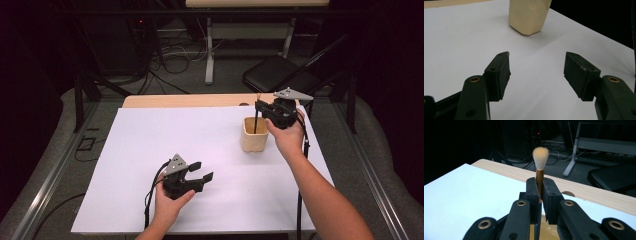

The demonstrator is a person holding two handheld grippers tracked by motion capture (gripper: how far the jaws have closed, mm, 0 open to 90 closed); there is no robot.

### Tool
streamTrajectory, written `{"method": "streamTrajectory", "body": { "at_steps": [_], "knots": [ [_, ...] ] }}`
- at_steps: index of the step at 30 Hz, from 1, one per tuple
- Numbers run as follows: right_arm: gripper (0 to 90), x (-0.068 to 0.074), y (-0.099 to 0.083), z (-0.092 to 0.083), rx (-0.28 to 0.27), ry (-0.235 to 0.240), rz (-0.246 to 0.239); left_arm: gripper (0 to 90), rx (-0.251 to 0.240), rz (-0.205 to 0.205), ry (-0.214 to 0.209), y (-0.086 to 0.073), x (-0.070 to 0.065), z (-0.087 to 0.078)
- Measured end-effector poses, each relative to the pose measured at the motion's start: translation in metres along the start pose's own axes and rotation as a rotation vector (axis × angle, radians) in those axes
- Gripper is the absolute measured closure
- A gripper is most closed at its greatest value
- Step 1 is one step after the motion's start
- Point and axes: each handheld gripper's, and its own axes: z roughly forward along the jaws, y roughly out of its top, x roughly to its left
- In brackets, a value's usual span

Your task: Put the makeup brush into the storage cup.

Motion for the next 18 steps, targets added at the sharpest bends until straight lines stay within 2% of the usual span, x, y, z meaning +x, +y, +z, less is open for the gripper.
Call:
{"method": "streamTrajectory", "body": {
  "at_steps": [18],
  "knots": [
    [83.7, -0.001, -0.013, 0.007, 0.021, -0.008, 0.002, 37.7, 0.000, 0.000, 0.000, 0.000, 0.000, 0.000]
  ]
}}
